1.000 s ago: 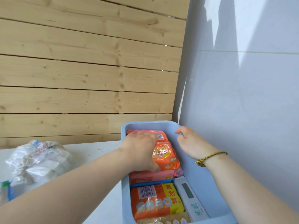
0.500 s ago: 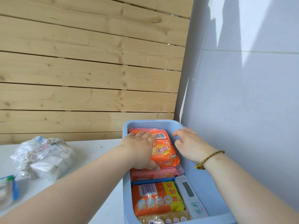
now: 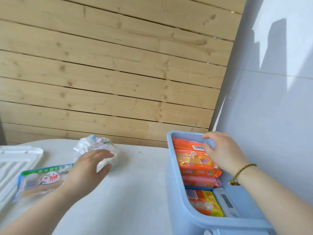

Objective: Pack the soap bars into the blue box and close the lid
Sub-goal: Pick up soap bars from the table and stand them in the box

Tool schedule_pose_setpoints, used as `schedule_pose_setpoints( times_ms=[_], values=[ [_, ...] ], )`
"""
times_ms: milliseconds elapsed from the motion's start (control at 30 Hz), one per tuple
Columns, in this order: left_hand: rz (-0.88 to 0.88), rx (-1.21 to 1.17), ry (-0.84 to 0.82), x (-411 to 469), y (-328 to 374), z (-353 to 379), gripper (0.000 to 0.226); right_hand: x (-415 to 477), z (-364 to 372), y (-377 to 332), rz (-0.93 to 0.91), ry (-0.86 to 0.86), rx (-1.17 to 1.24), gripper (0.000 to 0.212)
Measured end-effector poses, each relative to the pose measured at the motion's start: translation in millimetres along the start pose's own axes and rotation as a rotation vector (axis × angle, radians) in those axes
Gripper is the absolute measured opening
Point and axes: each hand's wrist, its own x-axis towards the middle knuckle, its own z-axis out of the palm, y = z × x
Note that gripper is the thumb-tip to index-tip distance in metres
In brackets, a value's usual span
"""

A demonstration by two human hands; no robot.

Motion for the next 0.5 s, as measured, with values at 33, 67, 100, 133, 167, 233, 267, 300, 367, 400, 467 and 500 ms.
schedule_pose_setpoints(
  times_ms=[33,67,100,133,167,233,267,300,367,400,467,500],
  values=[
    [-0.063,0.043,0.021,-11.7,-18.1,-7.3,0.026,0.7,-4.5,-14.0,-0.014,0.003,0.052,0.031],
    [-0.125,0.080,0.030,-24.8,-35.6,-13.7,0.025,1.9,-6.9,-32.3,-0.053,-0.017,0.080,0.031],
    [-0.167,0.109,0.037,-37.4,-50.1,-17.8,0.024,3.5,-7.6,-51.8,-0.111,-0.046,0.091,0.032],
    [-0.195,0.137,0.046,-49.4,-64.2,-20.3,0.024,5.3,-5.8,-74.2,-0.184,-0.072,0.098,0.032],
    [-0.223,0.165,0.052,-60.8,-76.9,-23.3,0.025,7.5,-0.6,-99.6,-0.260,-0.100,0.110,0.033],
    [-0.241,0.198,0.058,-75.4,-91.2,-24.1,0.032,9.1,14.7,-146.2,-0.384,-0.177,0.131,0.037],
    [-0.217,0.217,0.062,-81.3,-98.6,-24.0,0.036,9.6,28.5,-170.1,-0.430,-0.238,0.129,0.040],
    [-0.177,0.239,0.063,-84.0,-103.4,-22.8,0.040,10.2,44.4,-191.0,-0.463,-0.305,0.113,0.044],
    [-0.120,0.274,0.086,-83.6,-105.9,-21.4,0.044,11.1,80.5,-225.1,-0.523,-0.432,0.067,0.053],
    [-0.124,0.277,0.096,-83.5,-110.7,-21.8,0.044,11.2,102.2,-243.5,-0.544,-0.492,0.041,0.059],
    [-0.151,0.268,0.133,-80.8,-108.6,-22.7,0.044,12.5,136.8,-261.3,-0.582,-0.575,-0.005,0.072],
    [-0.175,0.265,0.147,-80.2,-109.0,-22.8,0.047,13.1,152.6,-268.6,-0.594,-0.606,-0.019,0.077]
  ],
)
